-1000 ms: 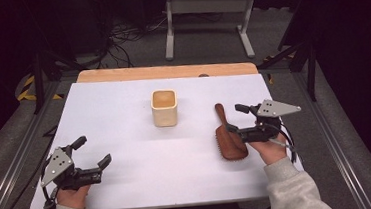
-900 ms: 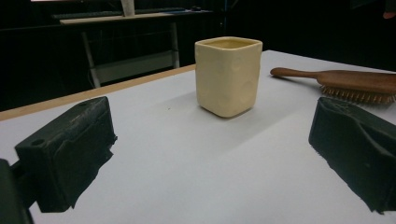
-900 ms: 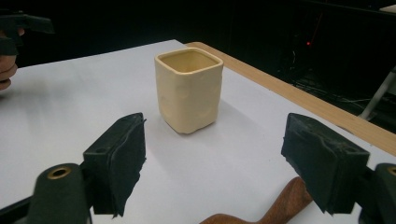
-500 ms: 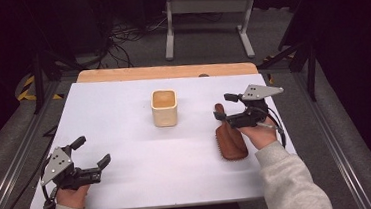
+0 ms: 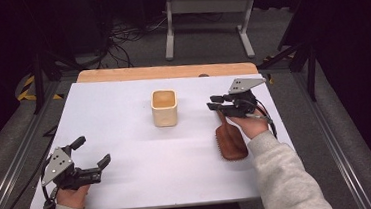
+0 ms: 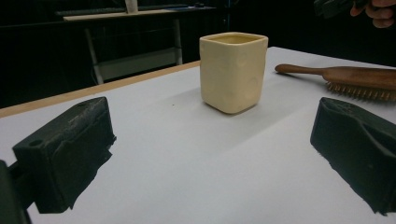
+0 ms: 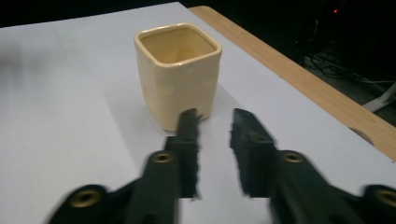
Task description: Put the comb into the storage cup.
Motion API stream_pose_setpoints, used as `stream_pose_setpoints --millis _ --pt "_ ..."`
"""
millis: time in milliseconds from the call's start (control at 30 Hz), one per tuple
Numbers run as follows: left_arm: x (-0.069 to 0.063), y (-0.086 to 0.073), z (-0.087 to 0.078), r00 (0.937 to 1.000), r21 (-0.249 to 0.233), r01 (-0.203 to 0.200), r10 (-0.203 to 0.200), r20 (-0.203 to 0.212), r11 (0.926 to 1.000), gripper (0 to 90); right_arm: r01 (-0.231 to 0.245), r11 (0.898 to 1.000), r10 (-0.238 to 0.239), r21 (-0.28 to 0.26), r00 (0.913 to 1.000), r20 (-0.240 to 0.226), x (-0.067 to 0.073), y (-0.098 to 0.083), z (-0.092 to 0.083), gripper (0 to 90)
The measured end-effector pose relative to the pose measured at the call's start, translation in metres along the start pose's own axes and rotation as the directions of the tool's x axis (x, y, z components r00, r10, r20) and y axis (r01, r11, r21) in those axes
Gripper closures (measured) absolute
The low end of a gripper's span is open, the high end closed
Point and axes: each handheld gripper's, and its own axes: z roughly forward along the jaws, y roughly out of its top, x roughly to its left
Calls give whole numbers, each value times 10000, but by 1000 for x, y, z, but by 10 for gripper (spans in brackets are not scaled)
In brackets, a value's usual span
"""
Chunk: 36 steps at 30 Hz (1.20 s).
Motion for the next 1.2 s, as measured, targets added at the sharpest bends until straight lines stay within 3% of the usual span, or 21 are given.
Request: stream_pose_setpoints --millis 67,167,367,500,700,967,1200 --pt "0 0 0 10000 -12 -12 12 -10 10000 3 -102 9997 106 222 9998 -177 -2 2 3 897" --pt "0 0 0 10000 -47 -32 32 -11 10000 3 -28 9991 43 425 9994 -350 -5 7 7 898" --pt "0 0 0 10000 -42 -46 46 7 10000 3 640 9940 -621 892 9978 -245 -13 15 13 897" --pt "0 -1 0 10000 -27 -60 60 12 10000 4 912 9840 -887 1527 9958 -231 -17 16 22 897" --pt "0 -1 1 10000 -20 -77 77 -2 10000 4 1165 9622 -1157 2460 9931 -180 -21 11 38 897" --pt "0 -1 1 9999 31 -124 124 21 9999 5 1075 9224 -1119 3709 9937 -96 -30 -5 59 897" --pt "1 -2 1 9999 54 -124 124 24 9999 6 974 8964 -1033 4323 9946 -99 -36 -15 67 897"
